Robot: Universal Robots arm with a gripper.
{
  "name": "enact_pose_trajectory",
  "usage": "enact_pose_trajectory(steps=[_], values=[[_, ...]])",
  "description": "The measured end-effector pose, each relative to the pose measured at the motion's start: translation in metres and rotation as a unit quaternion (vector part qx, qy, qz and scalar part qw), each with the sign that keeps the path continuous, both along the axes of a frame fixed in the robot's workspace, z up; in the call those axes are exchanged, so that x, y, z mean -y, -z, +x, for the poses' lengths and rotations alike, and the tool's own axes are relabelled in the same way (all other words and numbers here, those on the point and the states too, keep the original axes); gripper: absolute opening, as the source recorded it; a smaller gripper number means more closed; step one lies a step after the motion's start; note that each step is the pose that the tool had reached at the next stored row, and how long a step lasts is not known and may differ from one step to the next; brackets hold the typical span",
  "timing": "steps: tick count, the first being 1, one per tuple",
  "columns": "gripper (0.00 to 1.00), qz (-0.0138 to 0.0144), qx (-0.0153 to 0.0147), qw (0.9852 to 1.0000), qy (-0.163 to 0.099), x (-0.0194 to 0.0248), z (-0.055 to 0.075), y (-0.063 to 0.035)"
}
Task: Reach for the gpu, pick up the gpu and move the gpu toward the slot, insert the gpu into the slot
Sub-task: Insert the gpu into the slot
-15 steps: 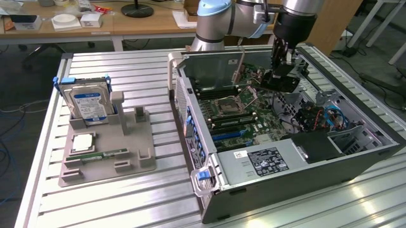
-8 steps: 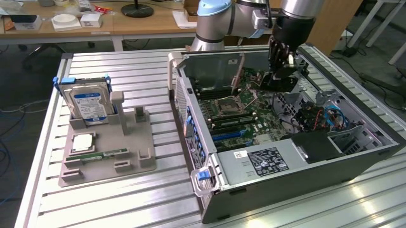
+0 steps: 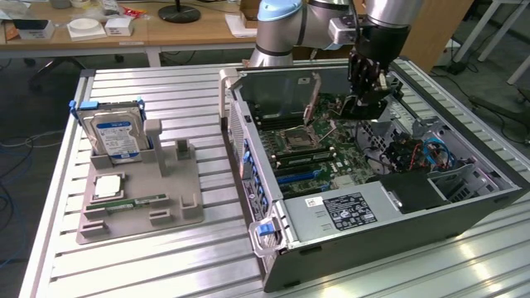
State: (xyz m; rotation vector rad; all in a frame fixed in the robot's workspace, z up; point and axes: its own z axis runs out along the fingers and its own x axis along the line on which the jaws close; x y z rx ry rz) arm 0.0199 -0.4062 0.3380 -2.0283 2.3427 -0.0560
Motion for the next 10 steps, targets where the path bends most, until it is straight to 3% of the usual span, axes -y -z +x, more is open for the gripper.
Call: enact_pose_trajectory(steps=[5,6,10], values=[[0.27,0.0006,0.0261,0.9997,-0.001,0.0007,-0.0036,0.0015],[0.27,0.0005,0.0276,0.9996,-0.002,0.0009,-0.0048,0.0018],[0.27,0.0005,0.0276,0.9996,-0.004,0.0010,-0.0080,0.0028]])
